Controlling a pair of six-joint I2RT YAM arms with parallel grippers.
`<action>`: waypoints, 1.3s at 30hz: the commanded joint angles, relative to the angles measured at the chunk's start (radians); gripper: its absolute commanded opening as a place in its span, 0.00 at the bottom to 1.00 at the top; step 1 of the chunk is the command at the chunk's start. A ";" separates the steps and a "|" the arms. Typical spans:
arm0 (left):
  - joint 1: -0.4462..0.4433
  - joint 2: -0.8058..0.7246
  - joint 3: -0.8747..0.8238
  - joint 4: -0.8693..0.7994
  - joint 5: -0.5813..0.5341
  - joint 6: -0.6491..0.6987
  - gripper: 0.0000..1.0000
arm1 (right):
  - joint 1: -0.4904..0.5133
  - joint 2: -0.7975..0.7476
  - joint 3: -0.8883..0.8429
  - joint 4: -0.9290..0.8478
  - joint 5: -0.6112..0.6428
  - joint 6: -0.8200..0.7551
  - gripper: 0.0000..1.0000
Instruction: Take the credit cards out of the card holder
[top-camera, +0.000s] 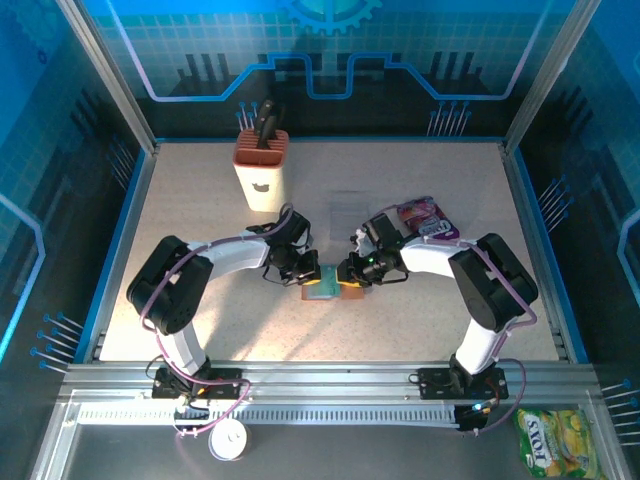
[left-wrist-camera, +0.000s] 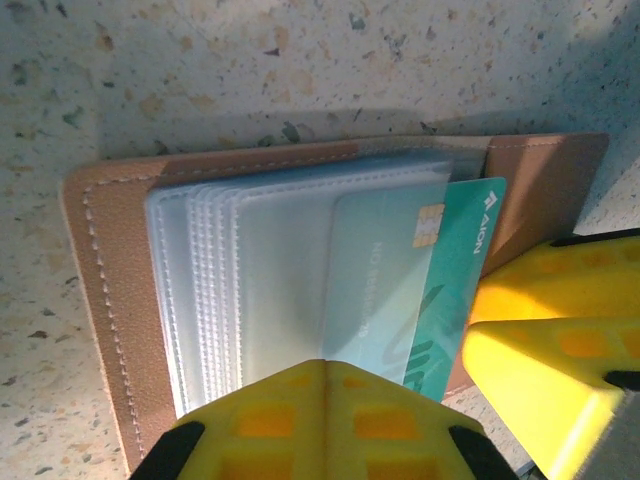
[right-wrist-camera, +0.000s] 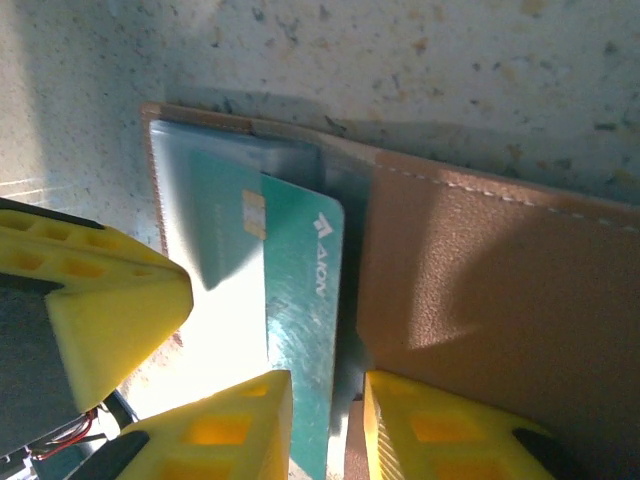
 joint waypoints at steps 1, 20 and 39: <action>-0.002 0.022 0.027 -0.040 0.011 0.003 0.05 | -0.014 0.020 -0.012 0.018 -0.031 0.011 0.27; -0.001 0.022 0.006 -0.068 -0.020 0.011 0.05 | -0.018 0.027 -0.041 0.122 -0.085 0.055 0.13; -0.001 0.004 0.007 -0.086 -0.042 0.018 0.05 | -0.077 -0.099 -0.063 -0.017 -0.043 -0.021 0.09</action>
